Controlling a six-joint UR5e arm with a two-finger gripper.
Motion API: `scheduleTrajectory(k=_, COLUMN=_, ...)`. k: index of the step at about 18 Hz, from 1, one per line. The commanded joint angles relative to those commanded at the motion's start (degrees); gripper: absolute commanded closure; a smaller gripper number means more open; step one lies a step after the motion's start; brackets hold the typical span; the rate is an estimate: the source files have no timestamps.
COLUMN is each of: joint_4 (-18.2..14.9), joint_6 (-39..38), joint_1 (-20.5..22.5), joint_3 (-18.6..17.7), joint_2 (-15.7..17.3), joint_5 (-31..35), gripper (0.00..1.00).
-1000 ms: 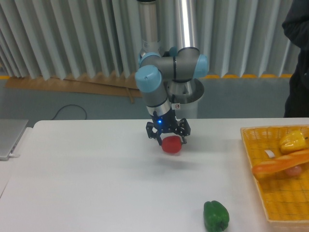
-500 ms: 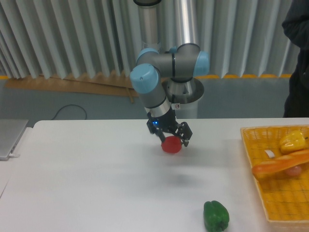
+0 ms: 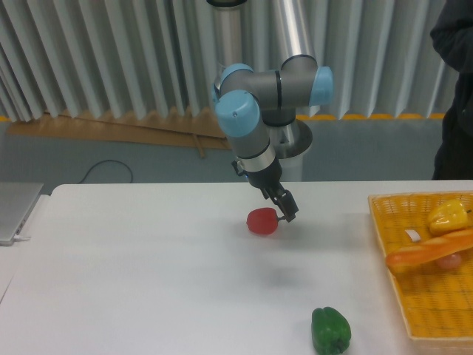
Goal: Place the red peppers in a basket
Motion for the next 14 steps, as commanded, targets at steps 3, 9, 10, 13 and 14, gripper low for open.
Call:
scheduleTrajectory(k=3, joint_4=0.44, joint_6=7.12, joint_1=-1.32, joint_3=-0.44, joint_2=-2.02, joint_5=0.0, gripper=0.0)
scheduleTrajectory(k=9, joint_4=1.32, joint_6=10.89, joint_1=-2.03, joint_3=-1.4, joint_2=-3.09, joint_5=0.08, gripper=0.0)
scheduleTrajectory(k=10, joint_4=1.32, joint_6=13.61, joint_1=-1.94, joint_3=-1.49, joint_2=-3.08, joint_5=0.08, gripper=0.0)
scheduleTrajectory(k=13, joint_4=1.24, joint_6=16.1, joint_1=-1.24, joint_3=-1.76, joint_2=-3.0, joint_5=0.08, gripper=0.0)
scheduleTrajectory(k=14, joint_4=1.24, joint_6=16.27, joint_1=-1.06, joint_3=-2.28, joint_2=-2.91, joint_5=0.08, gripper=0.0)
